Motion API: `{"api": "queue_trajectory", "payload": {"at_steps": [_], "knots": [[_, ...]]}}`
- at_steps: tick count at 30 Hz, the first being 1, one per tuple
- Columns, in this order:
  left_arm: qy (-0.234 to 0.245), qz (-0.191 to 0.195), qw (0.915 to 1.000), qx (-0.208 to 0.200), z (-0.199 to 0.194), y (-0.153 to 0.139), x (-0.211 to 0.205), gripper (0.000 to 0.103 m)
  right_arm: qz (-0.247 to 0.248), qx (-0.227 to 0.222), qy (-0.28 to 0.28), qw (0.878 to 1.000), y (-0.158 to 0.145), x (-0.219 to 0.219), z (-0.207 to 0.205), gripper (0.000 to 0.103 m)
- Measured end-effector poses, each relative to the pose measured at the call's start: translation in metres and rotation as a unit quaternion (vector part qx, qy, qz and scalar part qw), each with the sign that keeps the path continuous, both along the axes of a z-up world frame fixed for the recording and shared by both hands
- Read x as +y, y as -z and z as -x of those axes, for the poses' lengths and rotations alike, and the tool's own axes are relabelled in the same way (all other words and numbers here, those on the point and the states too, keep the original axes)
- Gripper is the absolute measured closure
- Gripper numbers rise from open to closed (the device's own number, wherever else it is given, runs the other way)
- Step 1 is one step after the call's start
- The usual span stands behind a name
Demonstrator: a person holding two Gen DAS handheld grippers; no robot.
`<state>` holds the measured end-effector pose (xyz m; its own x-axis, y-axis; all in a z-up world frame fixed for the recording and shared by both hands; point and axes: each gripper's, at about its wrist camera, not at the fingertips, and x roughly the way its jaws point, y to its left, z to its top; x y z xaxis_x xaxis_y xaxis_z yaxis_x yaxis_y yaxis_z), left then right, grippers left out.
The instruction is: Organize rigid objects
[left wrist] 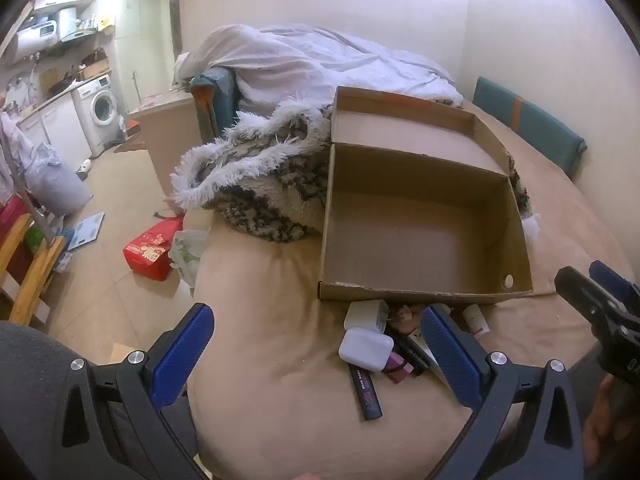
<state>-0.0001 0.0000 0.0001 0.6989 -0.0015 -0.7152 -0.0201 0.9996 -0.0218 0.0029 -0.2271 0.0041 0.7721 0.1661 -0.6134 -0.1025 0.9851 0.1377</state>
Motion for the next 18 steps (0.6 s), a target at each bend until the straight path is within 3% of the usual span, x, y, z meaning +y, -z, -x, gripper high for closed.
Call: {"api": "queue_trajectory", "payload": {"at_steps": [18], "knots": [[0.000,0.001,1.0000,0.006,0.002,0.002,0.006,0.000,0.007,-0.004,0.003,1.000,-0.001,0.001,0.001,0.000]]}}
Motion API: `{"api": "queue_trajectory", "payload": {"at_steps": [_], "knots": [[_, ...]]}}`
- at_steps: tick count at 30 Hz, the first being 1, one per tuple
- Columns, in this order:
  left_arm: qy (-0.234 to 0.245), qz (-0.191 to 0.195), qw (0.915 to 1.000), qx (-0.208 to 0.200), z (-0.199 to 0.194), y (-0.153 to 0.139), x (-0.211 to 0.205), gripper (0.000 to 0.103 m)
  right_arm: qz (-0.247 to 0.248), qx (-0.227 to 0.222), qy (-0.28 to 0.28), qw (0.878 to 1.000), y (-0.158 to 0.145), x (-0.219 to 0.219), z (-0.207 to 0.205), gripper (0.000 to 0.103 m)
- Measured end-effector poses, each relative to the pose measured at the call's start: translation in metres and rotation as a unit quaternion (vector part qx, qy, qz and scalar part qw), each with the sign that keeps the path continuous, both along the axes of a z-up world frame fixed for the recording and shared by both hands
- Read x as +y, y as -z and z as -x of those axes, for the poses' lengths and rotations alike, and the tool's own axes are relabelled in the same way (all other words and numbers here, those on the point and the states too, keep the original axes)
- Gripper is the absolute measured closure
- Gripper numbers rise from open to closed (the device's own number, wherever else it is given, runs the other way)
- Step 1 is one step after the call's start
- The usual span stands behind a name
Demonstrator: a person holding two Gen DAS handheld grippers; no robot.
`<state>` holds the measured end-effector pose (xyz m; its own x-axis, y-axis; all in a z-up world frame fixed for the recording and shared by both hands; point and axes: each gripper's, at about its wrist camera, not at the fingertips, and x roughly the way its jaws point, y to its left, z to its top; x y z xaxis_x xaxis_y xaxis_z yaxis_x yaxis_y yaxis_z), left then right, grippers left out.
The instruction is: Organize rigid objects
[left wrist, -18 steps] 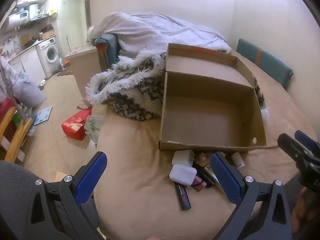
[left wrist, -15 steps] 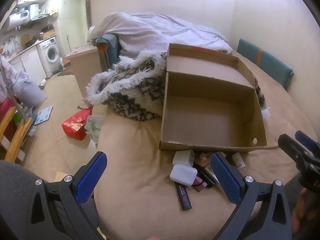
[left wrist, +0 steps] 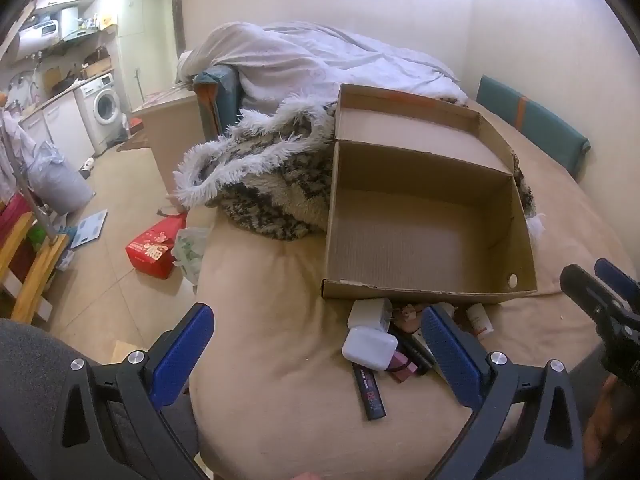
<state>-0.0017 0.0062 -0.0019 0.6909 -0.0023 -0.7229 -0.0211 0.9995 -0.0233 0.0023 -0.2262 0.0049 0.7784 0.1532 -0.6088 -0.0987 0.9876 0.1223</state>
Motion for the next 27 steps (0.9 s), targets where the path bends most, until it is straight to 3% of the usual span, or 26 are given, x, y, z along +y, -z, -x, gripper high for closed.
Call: {"api": "queue_trajectory", "payload": {"at_steps": [27], "knots": [[-0.001,-0.002,1.0000,0.000,-0.0003,0.0002,-0.0018,0.000,0.002,-0.001,0.003,1.000,-0.0016,-0.0016,0.0005,0.000]]}}
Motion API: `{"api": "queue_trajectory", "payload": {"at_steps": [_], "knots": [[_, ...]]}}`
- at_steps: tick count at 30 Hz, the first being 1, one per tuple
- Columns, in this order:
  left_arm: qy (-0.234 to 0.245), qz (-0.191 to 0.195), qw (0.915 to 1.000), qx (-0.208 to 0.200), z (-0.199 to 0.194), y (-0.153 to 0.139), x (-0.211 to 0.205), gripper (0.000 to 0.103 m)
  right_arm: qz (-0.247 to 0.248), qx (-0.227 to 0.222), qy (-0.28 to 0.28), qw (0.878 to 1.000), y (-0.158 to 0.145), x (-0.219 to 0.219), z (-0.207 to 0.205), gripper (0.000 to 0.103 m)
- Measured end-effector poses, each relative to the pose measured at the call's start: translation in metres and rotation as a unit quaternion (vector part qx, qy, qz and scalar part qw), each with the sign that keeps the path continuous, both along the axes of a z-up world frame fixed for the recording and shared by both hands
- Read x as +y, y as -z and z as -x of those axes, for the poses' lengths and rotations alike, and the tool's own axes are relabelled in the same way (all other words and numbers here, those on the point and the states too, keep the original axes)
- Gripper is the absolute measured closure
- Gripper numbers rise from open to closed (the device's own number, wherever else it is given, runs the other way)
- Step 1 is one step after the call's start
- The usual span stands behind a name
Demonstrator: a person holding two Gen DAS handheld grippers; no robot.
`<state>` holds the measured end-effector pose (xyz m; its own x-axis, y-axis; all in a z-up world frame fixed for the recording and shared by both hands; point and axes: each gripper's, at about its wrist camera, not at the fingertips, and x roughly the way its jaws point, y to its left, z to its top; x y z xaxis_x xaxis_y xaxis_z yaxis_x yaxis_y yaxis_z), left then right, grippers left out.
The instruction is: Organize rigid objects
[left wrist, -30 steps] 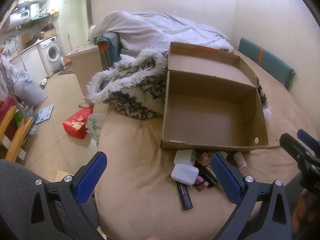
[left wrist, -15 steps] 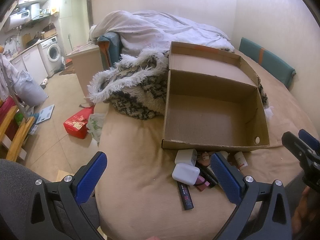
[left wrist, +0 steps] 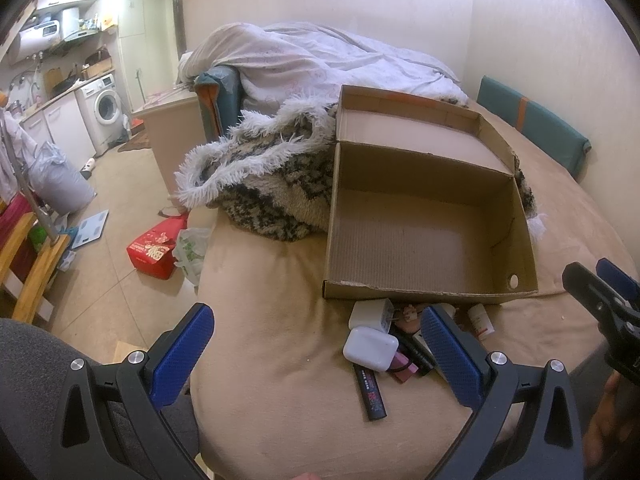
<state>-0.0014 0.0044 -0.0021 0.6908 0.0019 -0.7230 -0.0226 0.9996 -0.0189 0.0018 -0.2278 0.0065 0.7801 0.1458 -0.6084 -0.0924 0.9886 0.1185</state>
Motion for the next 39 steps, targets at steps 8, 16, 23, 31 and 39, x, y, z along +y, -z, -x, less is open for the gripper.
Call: {"api": "queue_trajectory", "payload": {"at_steps": [8,16,23,31,39], "knots": [[0.000,-0.001,1.0000,-0.001,0.0005,-0.0010,0.0011,0.000,0.001,-0.001,0.000,1.000,0.0001,-0.0002,0.0003,0.000],[0.000,0.000,1.0000,-0.001,0.0007,-0.0011,0.0019,0.000,0.000,-0.001,0.001,1.000,-0.0009,-0.0001,0.0000,0.000],[0.001,-0.003,1.0000,-0.003,-0.0019,-0.0016,0.0022,0.000,-0.001,-0.001,0.002,1.000,-0.0013,-0.0004,-0.0001,0.000],[0.000,-0.002,1.0000,-0.004,-0.0016,-0.0016,0.0017,0.000,0.000,0.001,0.003,1.000,-0.0028,-0.0013,0.0000,0.000],[0.000,-0.004,1.0000,-0.005,-0.0028,-0.0007,0.0011,0.000,-0.002,-0.001,0.004,1.000,-0.0043,-0.0035,-0.0008,0.000]]}}
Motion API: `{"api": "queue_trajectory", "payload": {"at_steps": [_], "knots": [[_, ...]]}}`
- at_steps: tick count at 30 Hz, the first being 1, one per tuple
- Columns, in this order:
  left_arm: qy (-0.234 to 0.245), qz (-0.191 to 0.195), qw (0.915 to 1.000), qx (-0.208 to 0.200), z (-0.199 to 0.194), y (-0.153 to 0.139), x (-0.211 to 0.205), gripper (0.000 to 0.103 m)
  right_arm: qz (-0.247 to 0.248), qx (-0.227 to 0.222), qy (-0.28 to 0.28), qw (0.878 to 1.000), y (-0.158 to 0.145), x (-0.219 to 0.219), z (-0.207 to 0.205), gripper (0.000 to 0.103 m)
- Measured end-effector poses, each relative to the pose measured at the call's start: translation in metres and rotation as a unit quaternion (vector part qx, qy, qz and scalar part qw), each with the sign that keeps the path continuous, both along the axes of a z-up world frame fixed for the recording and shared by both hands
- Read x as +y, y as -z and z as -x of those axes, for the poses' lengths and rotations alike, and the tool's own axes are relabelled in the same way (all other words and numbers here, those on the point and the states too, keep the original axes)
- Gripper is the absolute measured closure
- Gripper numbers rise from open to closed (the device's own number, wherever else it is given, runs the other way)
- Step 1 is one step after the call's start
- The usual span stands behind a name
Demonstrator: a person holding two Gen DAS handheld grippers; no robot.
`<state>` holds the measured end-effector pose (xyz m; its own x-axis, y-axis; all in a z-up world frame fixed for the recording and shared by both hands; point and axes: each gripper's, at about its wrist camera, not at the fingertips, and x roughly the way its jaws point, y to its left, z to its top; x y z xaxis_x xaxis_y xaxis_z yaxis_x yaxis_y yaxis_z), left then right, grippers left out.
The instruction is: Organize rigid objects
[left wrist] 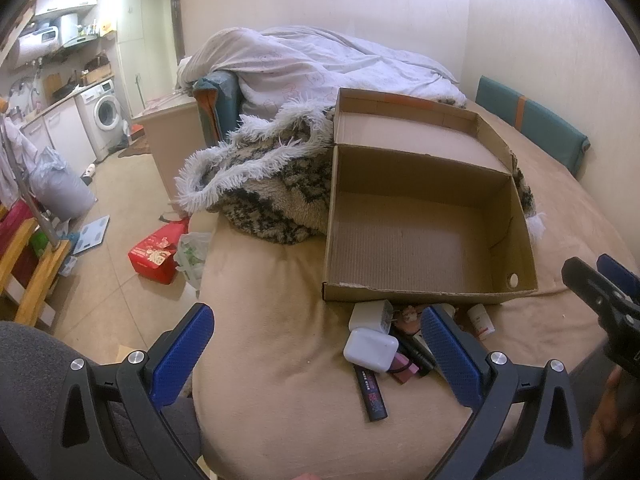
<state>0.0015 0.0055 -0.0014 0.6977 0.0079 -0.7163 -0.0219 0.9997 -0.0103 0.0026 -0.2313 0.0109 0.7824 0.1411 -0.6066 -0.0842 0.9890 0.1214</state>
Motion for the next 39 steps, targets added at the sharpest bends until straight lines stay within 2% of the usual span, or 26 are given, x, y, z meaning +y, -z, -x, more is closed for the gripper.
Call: {"api": "queue_trajectory", "payload": {"at_steps": [15,25,30,39], "knots": [[0.001,-0.003,1.0000,0.001,-0.002,-0.006,-0.002,0.000,-0.002,0.001,0.001,1.000,0.001,-0.001,0.000,0.000],[0.005,0.001,0.9998,0.017,-0.008,-0.001,-0.003,0.000,-0.014,0.024,-0.002,1.000,0.008,-0.001,-0.005,0.000],[0.000,-0.011,0.9994,0.033,-0.018,0.000,-0.003,0.000,-0.033,0.059,-0.020,0.997,0.015,-0.003,-0.014,0.000],[-0.013,-0.003,0.9920,0.125,-0.050,0.029,0.000,0.000,-0.062,0.173,-0.069,0.981,0.044,-0.007,-0.039,0.000]]}}
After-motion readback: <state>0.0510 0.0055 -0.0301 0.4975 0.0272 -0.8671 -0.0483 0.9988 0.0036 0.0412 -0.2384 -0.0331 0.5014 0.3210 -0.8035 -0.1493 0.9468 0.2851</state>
